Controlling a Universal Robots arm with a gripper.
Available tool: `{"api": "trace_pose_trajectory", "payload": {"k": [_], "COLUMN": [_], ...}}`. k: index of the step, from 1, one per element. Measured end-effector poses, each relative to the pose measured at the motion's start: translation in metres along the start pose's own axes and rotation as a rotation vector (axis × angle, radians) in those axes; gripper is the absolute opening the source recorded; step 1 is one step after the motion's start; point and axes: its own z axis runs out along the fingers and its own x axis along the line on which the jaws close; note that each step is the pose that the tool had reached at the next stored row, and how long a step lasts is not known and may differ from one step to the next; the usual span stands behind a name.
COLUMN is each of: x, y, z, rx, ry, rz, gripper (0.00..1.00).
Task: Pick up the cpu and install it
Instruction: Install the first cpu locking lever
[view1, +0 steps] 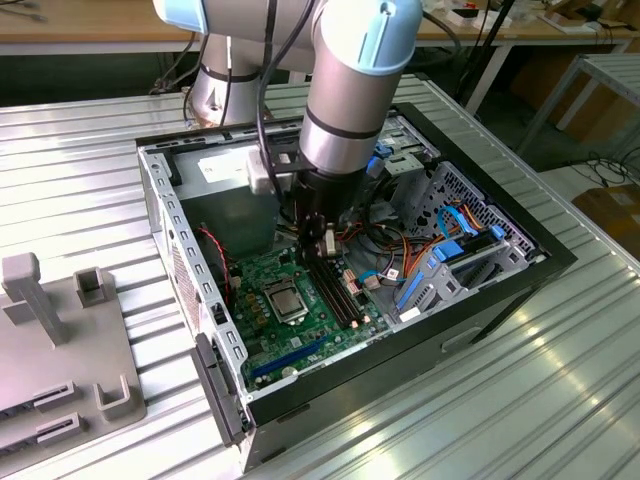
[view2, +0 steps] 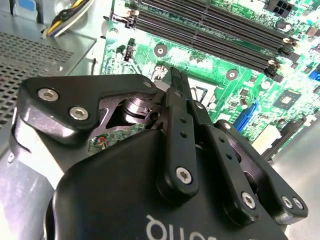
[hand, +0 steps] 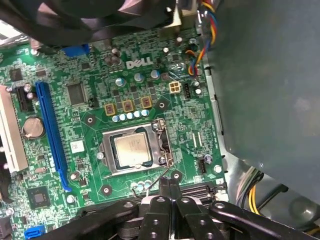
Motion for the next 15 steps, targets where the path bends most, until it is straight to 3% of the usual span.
{"api": "trace_pose_trajectory", "payload": {"k": [4,15], "x": [0.0052,0.0275], "y": [0.0011,-0.0018], "z": [0.0002,0.0015], "rx": [0.0006,0.0018], "ry": [0.0001,0.0003], "rz": [-0.018,-0.056], "gripper": [0.11,0.11]}}
